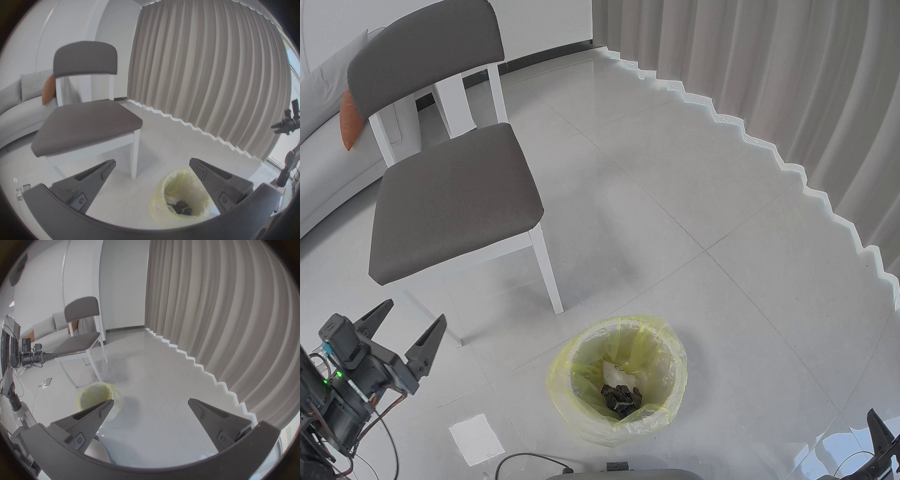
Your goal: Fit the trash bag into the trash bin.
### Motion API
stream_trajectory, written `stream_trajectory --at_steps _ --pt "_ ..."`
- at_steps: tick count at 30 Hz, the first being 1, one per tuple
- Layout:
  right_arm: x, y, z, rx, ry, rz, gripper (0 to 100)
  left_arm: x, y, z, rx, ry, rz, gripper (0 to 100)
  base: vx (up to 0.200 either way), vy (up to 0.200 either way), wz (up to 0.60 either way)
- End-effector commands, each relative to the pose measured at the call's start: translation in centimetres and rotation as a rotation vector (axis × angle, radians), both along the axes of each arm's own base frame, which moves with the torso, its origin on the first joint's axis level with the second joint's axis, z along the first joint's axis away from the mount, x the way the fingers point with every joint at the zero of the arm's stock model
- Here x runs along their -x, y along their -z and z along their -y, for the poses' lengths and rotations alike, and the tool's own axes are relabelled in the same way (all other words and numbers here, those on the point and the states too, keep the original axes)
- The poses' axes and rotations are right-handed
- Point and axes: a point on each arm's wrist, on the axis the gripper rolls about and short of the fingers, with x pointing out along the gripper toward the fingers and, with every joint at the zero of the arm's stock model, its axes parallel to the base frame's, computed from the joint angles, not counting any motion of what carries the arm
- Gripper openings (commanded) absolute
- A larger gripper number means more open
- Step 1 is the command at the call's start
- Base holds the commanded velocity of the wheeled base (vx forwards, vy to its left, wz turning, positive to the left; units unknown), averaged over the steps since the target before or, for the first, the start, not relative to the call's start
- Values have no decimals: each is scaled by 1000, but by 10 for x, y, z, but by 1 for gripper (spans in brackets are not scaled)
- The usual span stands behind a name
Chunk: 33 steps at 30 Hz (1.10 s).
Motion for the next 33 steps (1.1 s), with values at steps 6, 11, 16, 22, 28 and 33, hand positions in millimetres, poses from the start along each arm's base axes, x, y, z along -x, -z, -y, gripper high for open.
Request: stream_trajectory --at_steps 6,11,16,22,28,33 --pt "14 10 -4 -64 -123 -5 100 63 -7 -40 46 -149 123 100 0 0 0" --pt "15 12 -4 -78 -161 -38 100 72 -8 -44 59 -185 167 100 0 0 0" --pt "14 15 -6 -90 -238 -59 100 79 -7 -47 96 -218 190 100 0 0 0" --pt "4 31 -4 -51 -144 -62 100 90 -6 -50 95 -275 231 100 0 0 0" --pt "-14 35 1 -47 75 202 100 112 -4 -52 87 -317 322 100 0 0 0" --pt "-14 38 1 -39 80 171 100 136 17 -49 71 -311 354 100 0 0 0"
